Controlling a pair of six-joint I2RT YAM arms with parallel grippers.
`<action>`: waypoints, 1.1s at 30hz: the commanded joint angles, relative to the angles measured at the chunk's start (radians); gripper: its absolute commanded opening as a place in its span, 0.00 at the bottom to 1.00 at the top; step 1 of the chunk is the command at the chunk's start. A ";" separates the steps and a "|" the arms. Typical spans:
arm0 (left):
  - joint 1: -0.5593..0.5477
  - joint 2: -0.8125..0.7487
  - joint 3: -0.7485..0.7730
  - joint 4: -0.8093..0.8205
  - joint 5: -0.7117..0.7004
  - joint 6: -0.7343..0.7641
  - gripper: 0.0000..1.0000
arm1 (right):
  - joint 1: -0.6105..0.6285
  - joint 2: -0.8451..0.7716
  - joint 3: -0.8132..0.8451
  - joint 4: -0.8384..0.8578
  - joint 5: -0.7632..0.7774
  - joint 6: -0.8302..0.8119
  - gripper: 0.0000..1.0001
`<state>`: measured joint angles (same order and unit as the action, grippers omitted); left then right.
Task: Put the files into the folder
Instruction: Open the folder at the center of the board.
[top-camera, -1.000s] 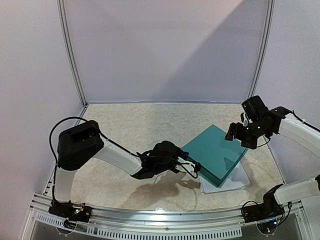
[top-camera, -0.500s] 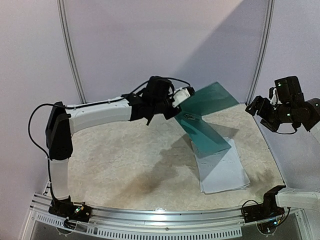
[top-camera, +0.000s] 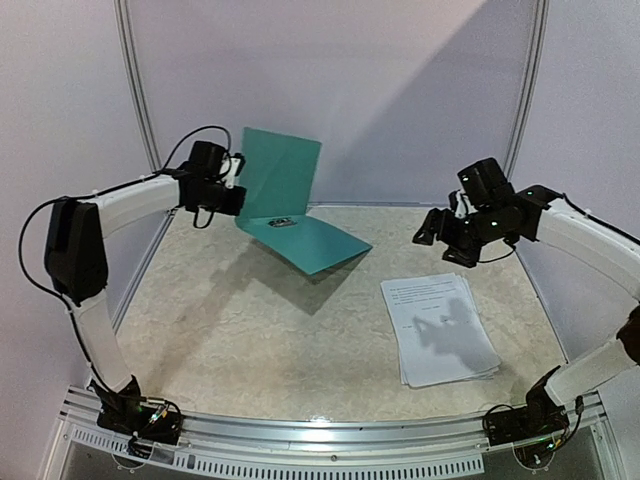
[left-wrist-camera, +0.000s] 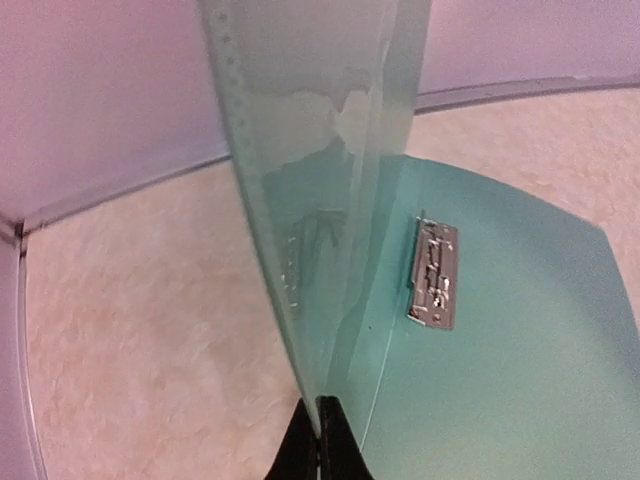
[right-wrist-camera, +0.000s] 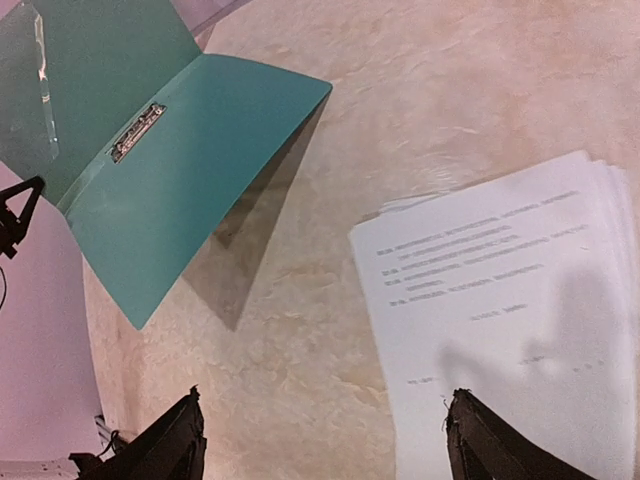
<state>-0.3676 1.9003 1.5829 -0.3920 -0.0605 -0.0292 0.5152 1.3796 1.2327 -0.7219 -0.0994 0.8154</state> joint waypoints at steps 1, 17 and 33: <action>0.071 -0.150 -0.206 -0.064 0.127 -0.187 0.00 | 0.096 0.102 -0.027 0.285 -0.108 0.082 0.83; 0.139 -0.301 -0.595 -0.113 0.247 -0.442 0.00 | 0.368 0.541 -0.066 0.794 -0.149 0.437 0.87; 0.227 -0.250 -0.560 -0.256 0.475 -0.611 0.00 | 0.537 0.518 0.072 0.449 0.036 0.356 0.87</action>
<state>-0.1394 1.6756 1.0557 -0.5930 0.3756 -0.5709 1.0225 1.9087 1.1084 0.0261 -0.1768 1.3312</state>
